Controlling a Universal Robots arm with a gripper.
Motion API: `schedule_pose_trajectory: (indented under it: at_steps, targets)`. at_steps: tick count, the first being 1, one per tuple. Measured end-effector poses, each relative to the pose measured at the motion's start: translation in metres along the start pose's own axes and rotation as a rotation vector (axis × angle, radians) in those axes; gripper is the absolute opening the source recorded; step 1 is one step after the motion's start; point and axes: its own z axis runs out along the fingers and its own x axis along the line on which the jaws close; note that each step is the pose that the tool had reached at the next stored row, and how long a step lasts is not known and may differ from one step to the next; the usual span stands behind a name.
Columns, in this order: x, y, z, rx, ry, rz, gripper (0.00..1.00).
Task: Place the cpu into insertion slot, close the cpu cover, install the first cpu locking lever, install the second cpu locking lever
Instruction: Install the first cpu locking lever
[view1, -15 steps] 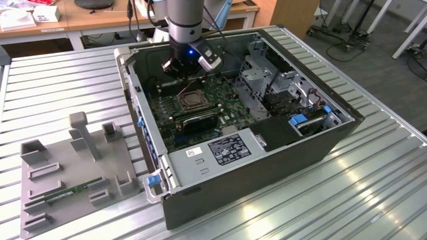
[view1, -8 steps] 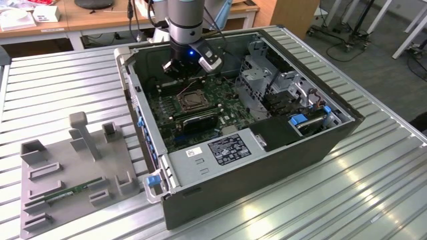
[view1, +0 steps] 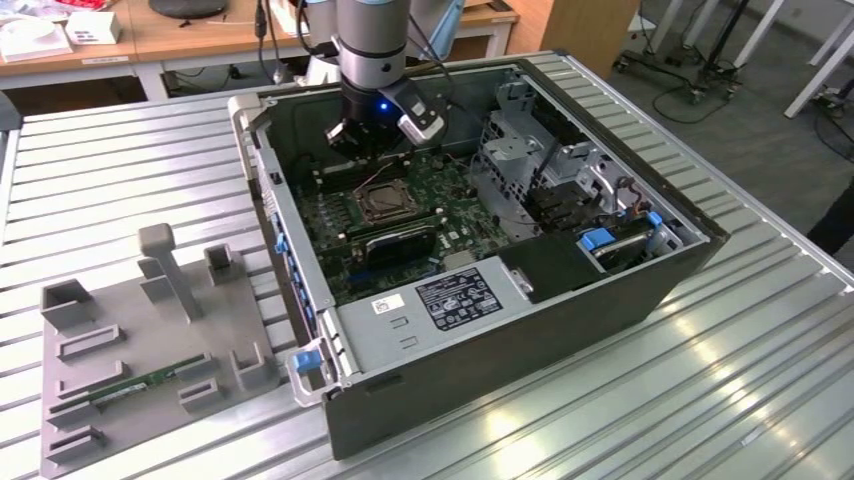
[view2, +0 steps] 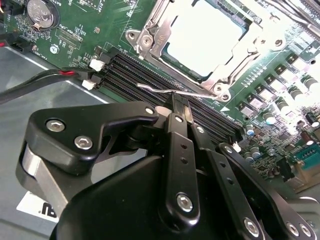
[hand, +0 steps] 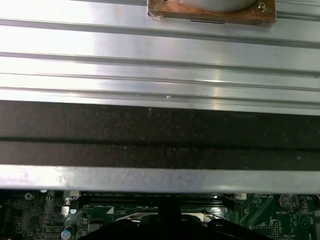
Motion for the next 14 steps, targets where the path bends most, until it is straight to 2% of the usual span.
schedule_pose_trajectory:
  at_steps: [14]
  targets:
    - [-0.0024, -0.0005, 0.0030, 0.0000, 0.0000, 0.000, 0.11]
